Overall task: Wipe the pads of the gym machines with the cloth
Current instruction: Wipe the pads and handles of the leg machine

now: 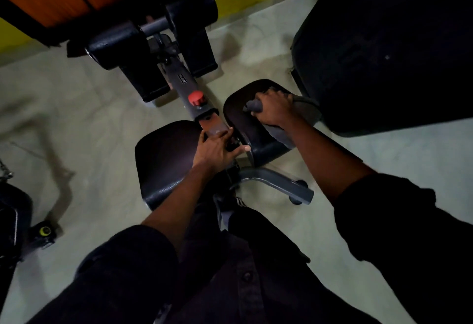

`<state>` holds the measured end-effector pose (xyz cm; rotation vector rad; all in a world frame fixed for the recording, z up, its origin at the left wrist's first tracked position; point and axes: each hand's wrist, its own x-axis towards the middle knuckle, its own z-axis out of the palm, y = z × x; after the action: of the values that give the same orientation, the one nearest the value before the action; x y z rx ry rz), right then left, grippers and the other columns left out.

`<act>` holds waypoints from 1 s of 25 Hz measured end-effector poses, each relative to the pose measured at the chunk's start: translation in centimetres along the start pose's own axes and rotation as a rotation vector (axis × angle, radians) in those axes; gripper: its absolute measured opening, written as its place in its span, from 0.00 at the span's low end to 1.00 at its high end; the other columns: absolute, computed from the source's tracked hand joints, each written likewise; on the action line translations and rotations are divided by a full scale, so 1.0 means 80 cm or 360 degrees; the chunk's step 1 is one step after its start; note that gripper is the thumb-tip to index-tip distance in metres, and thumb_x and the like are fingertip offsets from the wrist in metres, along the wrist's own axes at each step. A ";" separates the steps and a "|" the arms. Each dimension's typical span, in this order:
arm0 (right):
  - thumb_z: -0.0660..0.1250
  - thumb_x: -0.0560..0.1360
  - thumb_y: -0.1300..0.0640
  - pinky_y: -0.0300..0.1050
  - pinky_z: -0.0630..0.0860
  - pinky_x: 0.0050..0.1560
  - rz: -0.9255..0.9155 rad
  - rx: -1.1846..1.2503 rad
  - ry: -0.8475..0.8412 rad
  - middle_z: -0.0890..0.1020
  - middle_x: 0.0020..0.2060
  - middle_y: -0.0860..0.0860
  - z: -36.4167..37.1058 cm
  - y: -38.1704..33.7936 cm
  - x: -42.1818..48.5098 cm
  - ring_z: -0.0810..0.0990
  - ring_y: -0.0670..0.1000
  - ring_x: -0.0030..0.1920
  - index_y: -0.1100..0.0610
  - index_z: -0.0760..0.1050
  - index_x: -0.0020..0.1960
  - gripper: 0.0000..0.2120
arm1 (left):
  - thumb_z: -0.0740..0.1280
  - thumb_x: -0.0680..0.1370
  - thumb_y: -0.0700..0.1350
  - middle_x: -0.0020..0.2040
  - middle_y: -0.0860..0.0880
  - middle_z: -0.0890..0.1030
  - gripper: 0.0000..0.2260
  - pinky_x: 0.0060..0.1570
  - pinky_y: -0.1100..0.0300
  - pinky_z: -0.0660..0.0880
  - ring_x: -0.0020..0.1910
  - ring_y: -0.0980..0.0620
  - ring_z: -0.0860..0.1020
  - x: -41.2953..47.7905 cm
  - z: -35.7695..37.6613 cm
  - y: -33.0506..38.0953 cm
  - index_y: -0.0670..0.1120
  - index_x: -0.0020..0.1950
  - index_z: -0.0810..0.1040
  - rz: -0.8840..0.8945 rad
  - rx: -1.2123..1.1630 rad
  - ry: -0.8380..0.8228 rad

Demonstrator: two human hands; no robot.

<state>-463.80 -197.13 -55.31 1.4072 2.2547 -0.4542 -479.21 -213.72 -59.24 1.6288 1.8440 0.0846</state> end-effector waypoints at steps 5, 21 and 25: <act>0.64 0.68 0.27 0.62 0.66 0.69 -0.0048 0.0054 -0.0020 0.69 0.71 0.54 -0.001 0.034 -0.017 0.68 0.62 0.71 0.45 0.65 0.73 0.39 | 0.44 0.70 0.80 0.76 0.52 0.67 0.46 0.75 0.39 0.42 0.76 0.53 0.62 -0.003 0.004 0.000 0.52 0.78 0.61 0.0037 -0.0030 -0.0051; 0.67 0.72 0.33 0.68 0.68 0.63 -0.0360 0.0004 -0.0145 0.71 0.69 0.54 0.014 -0.027 0.053 0.73 0.65 0.65 0.43 0.72 0.67 0.27 | 0.50 0.75 0.66 0.81 0.48 0.54 0.38 0.77 0.50 0.47 0.80 0.48 0.51 0.022 -0.015 -0.087 0.46 0.80 0.55 -0.0356 -0.0047 -0.0102; 0.65 0.72 0.35 0.64 0.71 0.62 -0.0245 -0.0008 -0.0236 0.73 0.64 0.57 0.001 -0.056 0.088 0.75 0.66 0.63 0.43 0.74 0.66 0.25 | 0.53 0.82 0.59 0.81 0.46 0.52 0.31 0.78 0.51 0.44 0.80 0.50 0.49 0.029 -0.011 -0.086 0.45 0.81 0.53 -0.0560 -0.0118 -0.0049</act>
<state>-470.50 -193.76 -58.92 1.1620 2.2496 -0.5825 -485.58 -212.83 -62.71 1.2285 2.0489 -0.0259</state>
